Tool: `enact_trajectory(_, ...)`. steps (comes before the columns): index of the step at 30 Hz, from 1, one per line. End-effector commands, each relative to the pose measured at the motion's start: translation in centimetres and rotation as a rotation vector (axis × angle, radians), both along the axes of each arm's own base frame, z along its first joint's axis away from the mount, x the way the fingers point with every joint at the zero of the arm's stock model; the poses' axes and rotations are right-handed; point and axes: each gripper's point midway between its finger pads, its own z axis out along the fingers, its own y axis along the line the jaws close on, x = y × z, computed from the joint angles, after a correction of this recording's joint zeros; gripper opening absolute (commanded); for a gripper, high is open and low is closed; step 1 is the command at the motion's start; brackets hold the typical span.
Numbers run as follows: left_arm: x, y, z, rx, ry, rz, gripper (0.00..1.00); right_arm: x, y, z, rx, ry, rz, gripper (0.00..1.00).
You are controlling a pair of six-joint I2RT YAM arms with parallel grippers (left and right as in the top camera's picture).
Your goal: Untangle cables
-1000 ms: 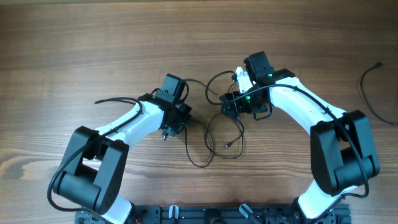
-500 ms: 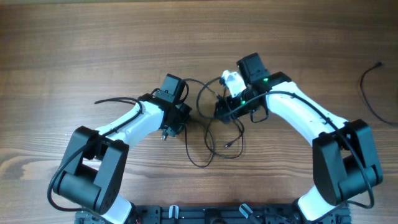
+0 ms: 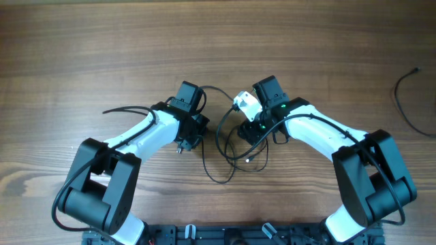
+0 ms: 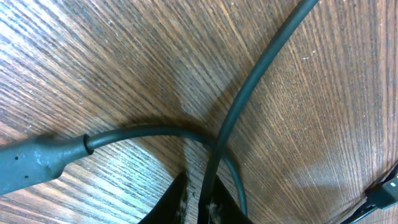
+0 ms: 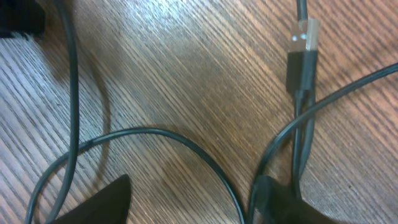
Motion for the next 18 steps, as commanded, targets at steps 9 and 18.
enact_trajectory(9, -1.04, 1.03, -1.22, 0.059, 0.033, 0.001, 0.14, 0.31, -1.07, -0.38, -0.055, -0.026, -0.028, 0.41)
enact_trajectory(18, -1.04, 1.04, -1.22, 0.06, 0.033, 0.001, 0.14, -0.22, -0.3, -0.2, -0.007, 0.001, -0.016, 0.25)
